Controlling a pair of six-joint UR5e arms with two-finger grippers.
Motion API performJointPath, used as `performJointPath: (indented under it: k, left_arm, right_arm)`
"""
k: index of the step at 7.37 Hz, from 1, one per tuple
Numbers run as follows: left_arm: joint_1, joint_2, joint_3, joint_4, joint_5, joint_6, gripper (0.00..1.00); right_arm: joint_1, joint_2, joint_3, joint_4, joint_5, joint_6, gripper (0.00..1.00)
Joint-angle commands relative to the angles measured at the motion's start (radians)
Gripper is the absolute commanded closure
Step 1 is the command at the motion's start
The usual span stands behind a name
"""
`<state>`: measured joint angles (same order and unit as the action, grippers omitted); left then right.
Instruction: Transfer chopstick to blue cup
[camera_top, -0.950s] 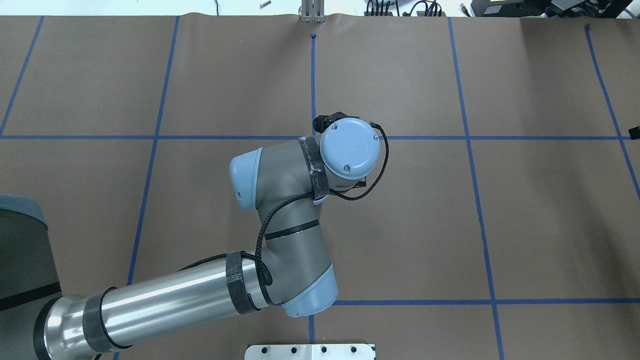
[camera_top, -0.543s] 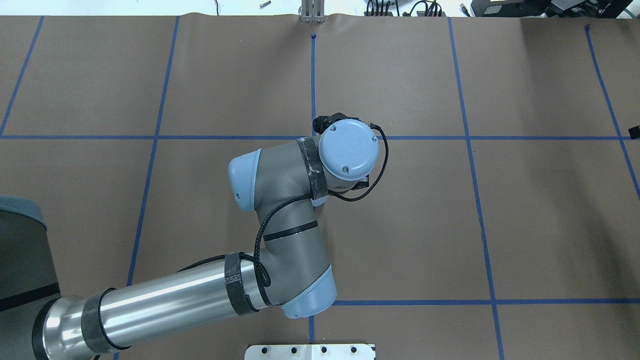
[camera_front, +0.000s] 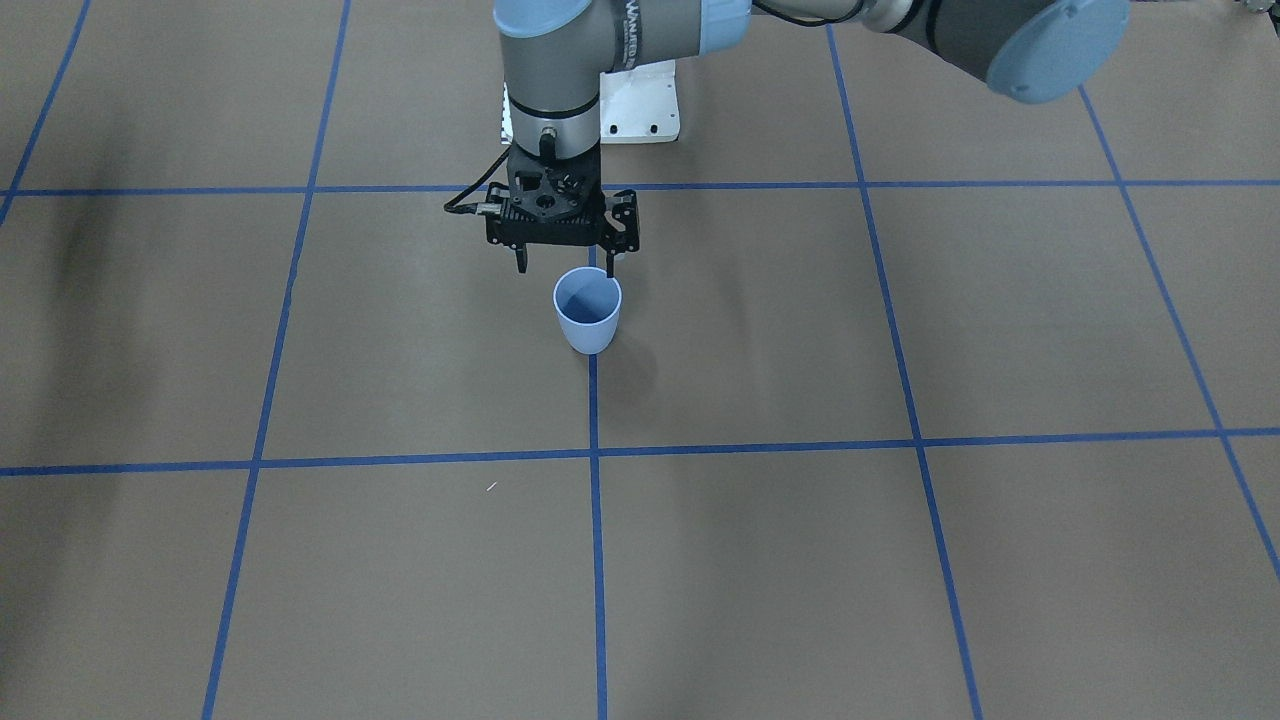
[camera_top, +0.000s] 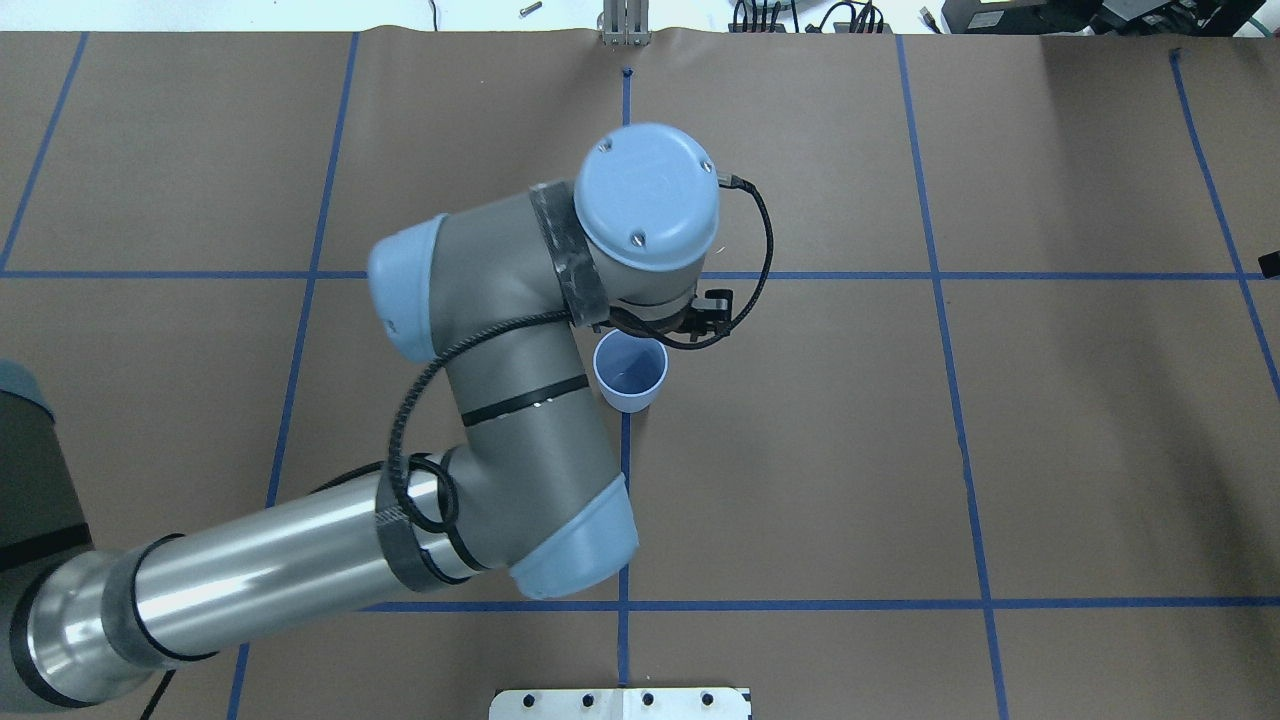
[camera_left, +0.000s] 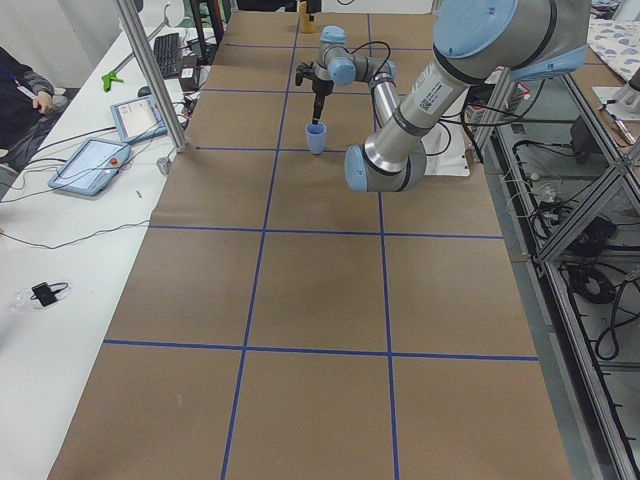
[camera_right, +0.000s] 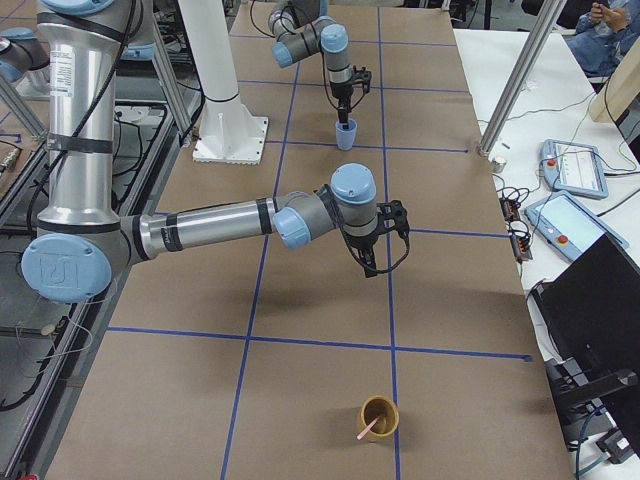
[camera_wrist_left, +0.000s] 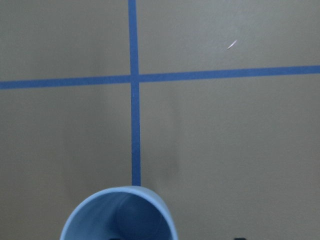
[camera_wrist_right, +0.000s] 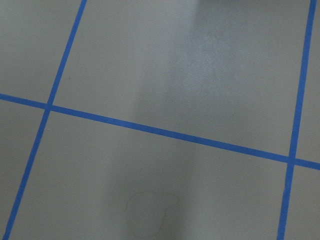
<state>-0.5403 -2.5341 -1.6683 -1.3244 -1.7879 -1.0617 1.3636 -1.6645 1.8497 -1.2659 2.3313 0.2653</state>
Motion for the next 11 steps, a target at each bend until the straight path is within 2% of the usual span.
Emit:
performJointPath:
  k: [1, 2, 3, 5, 6, 7, 9, 10, 11]
  left_arm:
    - [-0.189, 0.189, -0.199, 0.079, -0.144, 0.351, 0.01]
    - [-0.299, 0.262, -0.205, 0.079, -0.227, 0.512, 0.01]
    - [-0.405, 0.315, -0.199, 0.079, -0.258, 0.695, 0.01]
    - [-0.65, 0.449, -0.121, 0.068, -0.411, 1.14, 0.01]
    - [-0.779, 0.468, -0.088, 0.082, -0.477, 1.275, 0.01]
    - [-0.867, 0.53, -0.082, 0.085, -0.522, 1.287, 0.01]
    - [-0.924, 0.693, -0.07, 0.064, -0.53, 1.284, 0.01]
    - [-1.005, 0.78, -0.068, -0.026, -0.533, 1.287, 0.01]
    - [-1.018, 0.846, -0.061, -0.106, -0.528, 1.28, 0.01]
  right_arm:
    - [0.002, -0.018, -0.013, -0.003, -0.065, -0.088, 0.0]
    - [0.02, -0.024, -0.042, -0.003, -0.066, -0.137, 0.0]
    - [0.066, -0.032, -0.068, -0.012, -0.063, -0.22, 0.0]
    - [0.171, -0.075, -0.102, -0.018, -0.062, -0.363, 0.0]
    - [0.234, -0.077, -0.14, -0.032, -0.062, -0.477, 0.0]
    - [0.277, -0.058, -0.179, -0.091, -0.066, -0.621, 0.0]
    - [0.369, 0.023, -0.243, -0.234, -0.067, -0.856, 0.0]
    - [0.415, 0.07, -0.321, -0.251, -0.067, -0.95, 0.0]
    - [0.426, 0.112, -0.39, -0.253, -0.067, -1.027, 0.0]
